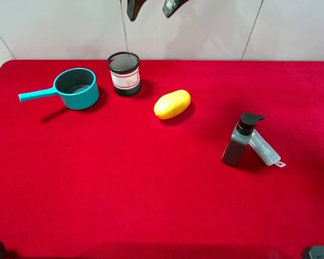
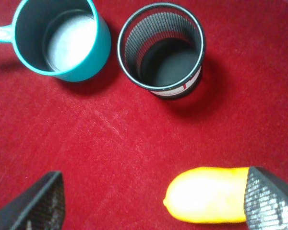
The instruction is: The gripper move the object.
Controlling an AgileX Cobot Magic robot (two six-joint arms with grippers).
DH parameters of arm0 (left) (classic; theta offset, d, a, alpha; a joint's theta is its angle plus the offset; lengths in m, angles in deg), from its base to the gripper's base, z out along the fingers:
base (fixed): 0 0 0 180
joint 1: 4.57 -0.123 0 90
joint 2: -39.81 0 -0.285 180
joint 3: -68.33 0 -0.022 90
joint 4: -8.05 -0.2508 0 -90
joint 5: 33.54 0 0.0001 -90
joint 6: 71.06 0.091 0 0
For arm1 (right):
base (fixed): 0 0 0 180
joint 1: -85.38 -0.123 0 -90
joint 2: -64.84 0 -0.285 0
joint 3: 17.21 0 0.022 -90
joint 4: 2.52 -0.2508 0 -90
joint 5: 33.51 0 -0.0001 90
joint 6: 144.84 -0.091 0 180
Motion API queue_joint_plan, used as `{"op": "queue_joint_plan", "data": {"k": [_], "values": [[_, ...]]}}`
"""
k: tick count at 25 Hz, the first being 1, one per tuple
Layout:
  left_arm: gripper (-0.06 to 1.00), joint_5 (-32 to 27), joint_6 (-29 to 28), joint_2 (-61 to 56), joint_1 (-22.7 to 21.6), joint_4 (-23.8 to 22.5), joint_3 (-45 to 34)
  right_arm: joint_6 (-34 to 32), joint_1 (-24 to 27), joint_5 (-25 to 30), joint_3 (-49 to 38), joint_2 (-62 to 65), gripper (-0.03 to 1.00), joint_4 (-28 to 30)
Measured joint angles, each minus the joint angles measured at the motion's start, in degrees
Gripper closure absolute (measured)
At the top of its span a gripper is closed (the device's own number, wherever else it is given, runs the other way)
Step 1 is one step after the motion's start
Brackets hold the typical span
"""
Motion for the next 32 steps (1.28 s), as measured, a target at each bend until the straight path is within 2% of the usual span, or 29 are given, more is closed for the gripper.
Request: {"op": "queue_joint_plan", "data": {"k": [6,21,32], "values": [[-0.05,0.0,0.0,0.0,0.0,0.0,0.0,0.1,0.0,0.0,-7.1,7.2,0.4,2.2],[-0.05,0.0,0.0,0.0,0.0,0.0,-0.1,1.9,0.0,0.0,-32.7,28.4,0.4,7.4],[-0.05,0.0,0.0,0.0,0.0,0.0,-0.1,1.9,0.0,0.1,-50.5,46.5,0.4,8.1]]}}
